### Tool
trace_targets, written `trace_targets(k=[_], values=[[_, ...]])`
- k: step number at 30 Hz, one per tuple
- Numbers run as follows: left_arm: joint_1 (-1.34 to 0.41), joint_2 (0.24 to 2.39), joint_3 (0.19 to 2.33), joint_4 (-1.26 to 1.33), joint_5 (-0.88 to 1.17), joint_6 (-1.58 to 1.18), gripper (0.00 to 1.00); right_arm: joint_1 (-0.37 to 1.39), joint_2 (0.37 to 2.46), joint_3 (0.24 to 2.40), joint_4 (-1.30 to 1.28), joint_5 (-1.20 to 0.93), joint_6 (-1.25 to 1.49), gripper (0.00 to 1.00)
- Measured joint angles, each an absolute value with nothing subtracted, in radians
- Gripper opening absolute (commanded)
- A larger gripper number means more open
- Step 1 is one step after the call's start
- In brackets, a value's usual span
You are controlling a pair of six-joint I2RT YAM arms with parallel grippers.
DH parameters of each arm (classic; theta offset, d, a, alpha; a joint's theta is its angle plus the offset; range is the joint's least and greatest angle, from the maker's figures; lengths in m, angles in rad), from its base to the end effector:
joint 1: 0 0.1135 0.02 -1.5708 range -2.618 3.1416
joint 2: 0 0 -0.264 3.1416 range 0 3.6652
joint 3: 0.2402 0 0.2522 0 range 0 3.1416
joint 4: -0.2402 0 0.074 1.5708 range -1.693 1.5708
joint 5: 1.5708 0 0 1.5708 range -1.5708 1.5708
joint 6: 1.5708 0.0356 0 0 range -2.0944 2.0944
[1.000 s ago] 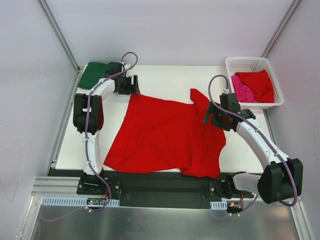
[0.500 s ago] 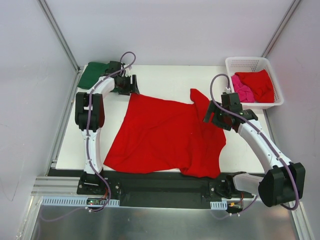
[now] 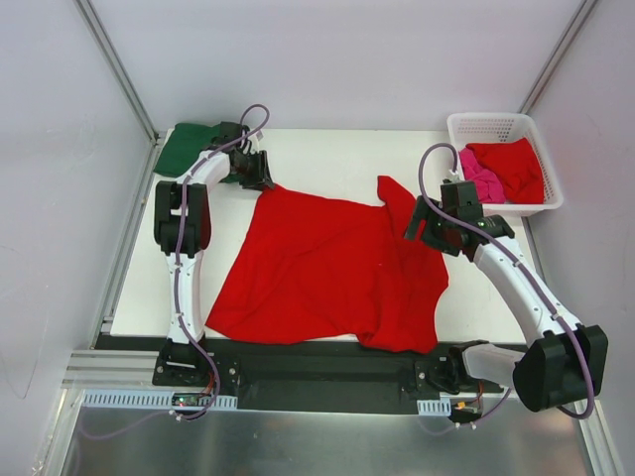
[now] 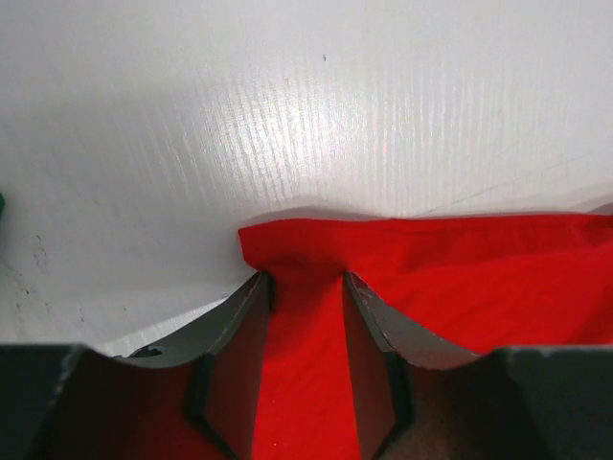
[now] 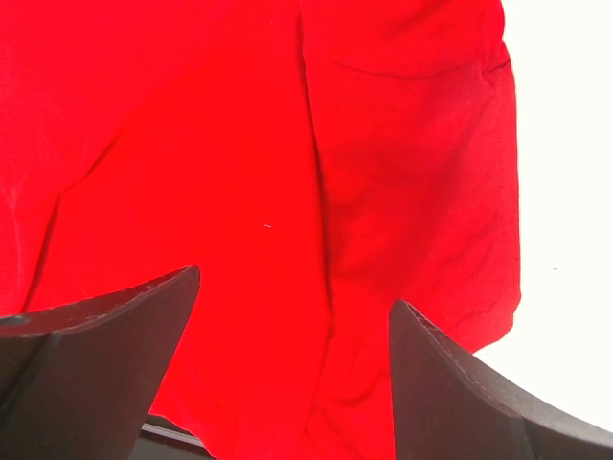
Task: Fold and stack the t-shirts
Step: Flatten the tshirt out
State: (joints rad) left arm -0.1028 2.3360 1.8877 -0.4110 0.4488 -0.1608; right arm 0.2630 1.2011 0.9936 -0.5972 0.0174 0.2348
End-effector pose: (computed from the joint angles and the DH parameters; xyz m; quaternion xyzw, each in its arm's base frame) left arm 0.5146 -0.0686 0.1715 0.0510 0.9157 -0.2514 0.3092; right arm 0.2441 0.0651 0.2889 -0.0098 0.9274 0.0842 0.3642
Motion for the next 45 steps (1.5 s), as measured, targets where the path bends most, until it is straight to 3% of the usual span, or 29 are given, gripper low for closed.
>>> trace_targets(k=[10, 19, 20, 30, 45], values=[[-0.103, 2.338, 1.892, -0.429, 0.458, -0.167, 0.10, 0.263, 1.201, 0.994, -0.599, 0.018, 0.231, 0.85], [-0.096, 2.327, 1.851, -0.430, 0.453, -0.165, 0.05, 0.261, 1.336, 1.037, -0.576, 0.018, 0.213, 0.85], [-0.091, 2.318, 1.840, -0.431, 0.453, -0.165, 0.00, 0.258, 1.375, 1.053, -0.567, 0.013, 0.208, 0.86], [-0.017, 2.186, 1.740, -0.446, 0.437, -0.164, 0.00, 0.175, 1.776, 1.396, -0.500, -0.110, 0.182, 0.85], [0.085, 2.126, 1.701, -0.465, 0.433, -0.137, 0.00, 0.106, 2.024, 1.616, -0.512, -0.179, 0.179, 0.86]])
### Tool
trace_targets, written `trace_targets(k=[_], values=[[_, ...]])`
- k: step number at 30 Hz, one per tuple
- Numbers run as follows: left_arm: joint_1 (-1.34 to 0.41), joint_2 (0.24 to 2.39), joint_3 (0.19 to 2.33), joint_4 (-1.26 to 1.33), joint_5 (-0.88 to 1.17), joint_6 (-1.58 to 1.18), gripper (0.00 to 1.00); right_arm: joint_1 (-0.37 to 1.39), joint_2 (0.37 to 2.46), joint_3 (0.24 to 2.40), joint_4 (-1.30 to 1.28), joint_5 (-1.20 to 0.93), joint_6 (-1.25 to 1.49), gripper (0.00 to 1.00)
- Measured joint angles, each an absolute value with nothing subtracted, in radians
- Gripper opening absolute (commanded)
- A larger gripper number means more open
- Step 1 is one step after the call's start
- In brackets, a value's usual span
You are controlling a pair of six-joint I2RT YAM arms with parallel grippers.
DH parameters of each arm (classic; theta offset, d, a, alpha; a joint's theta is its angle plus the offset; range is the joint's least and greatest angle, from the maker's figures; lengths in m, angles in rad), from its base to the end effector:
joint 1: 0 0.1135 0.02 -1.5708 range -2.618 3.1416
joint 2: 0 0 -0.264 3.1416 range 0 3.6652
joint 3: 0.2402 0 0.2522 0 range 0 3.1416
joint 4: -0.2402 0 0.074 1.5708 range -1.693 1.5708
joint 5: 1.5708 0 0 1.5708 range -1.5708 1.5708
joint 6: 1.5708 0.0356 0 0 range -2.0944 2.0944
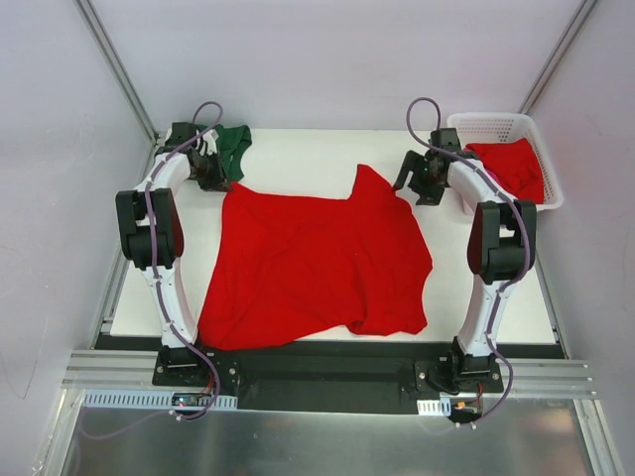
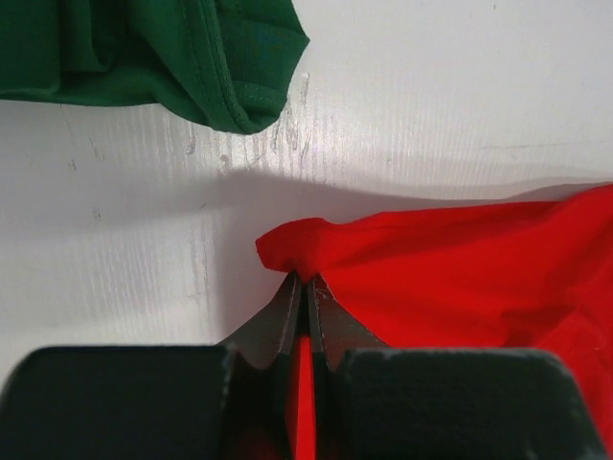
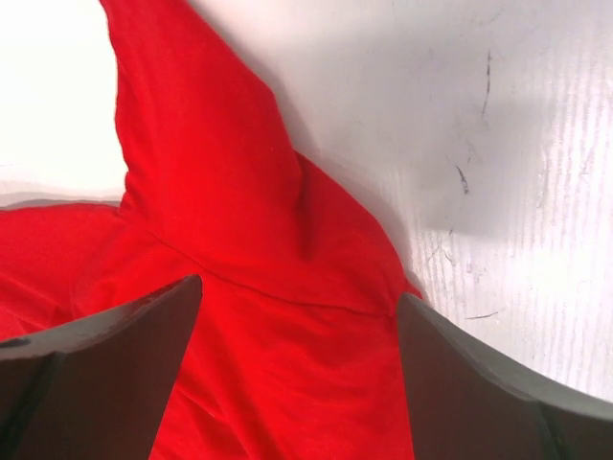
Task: Fold and stack the t-shirts
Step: Flatten the tshirt out
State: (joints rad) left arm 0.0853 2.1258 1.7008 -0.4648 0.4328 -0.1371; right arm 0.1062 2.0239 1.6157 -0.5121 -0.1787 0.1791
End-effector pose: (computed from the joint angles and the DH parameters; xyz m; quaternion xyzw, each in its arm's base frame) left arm 0.4735 0.0255 0.2089 -0.0309 0.9229 -0.2108 0.3208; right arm 0.4470 0.0540 0.2219 0.0059 0.9442 0.1289 0.3030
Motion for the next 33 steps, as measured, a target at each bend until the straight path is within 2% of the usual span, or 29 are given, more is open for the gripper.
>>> trace_targets(k=[18, 20, 23, 33], values=[[0.084, 2.125, 1.691, -0.466, 0.446, -0.136, 0.00, 0.084, 2.254, 1.873, -0.505, -0.411, 0.185, 0.85], [0.084, 2.125, 1.691, -0.466, 0.446, -0.136, 0.00, 0.075, 2.275, 1.899, -0.498, -0.446, 0.192, 0.83], [0.084, 2.125, 1.691, -0.466, 0.446, -0.135, 0.00, 0.064, 2.288, 1.904, -0.494, -0.500, 0.206, 0.77], [0.084, 2.125, 1.691, -0.466, 0.446, -0.133, 0.00, 0.051, 2.305, 1.879, -0.481, -0.609, 0.231, 0.76]])
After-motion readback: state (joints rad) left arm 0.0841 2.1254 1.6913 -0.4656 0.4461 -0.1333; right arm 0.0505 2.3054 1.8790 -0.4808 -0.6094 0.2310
